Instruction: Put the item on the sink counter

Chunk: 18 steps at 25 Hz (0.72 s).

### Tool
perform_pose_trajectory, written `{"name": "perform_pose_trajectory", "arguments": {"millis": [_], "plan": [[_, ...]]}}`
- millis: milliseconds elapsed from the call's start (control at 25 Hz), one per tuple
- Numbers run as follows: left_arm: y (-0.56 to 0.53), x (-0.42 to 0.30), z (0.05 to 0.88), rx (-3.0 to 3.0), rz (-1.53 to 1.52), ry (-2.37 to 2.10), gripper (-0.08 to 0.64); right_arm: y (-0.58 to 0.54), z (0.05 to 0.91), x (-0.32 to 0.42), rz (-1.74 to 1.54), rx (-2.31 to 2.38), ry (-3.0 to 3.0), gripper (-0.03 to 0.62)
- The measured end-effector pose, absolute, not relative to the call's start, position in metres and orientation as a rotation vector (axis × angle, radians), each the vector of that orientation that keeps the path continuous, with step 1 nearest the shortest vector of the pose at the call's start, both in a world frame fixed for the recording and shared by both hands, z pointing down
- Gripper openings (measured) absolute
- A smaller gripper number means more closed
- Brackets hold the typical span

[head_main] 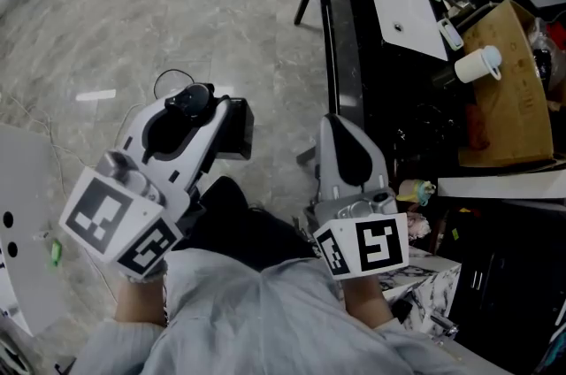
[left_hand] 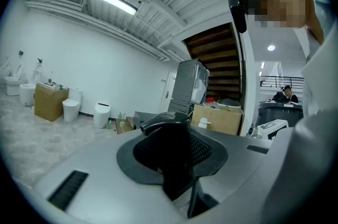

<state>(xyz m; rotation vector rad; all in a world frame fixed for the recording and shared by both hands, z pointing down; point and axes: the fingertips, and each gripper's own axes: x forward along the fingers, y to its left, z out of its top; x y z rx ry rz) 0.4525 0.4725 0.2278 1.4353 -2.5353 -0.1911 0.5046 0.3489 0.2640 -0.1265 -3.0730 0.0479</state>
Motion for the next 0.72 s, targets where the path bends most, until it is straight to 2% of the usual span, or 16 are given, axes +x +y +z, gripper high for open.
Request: {"name": "perform_pose_trajectory", "arguments": {"millis": [360,720], "plan": [[0.466,0.422,0.233,1.450,-0.215,-2.531,0.098,0.338,0.267,0.483,0.025,-0.083,-3.068,-0.003],[0.450,0.340,0.231,1.499,-0.224,-2.495,0.098,0.320,0.261,0.410,0.011,0.000,-3.050,-0.003]]}}
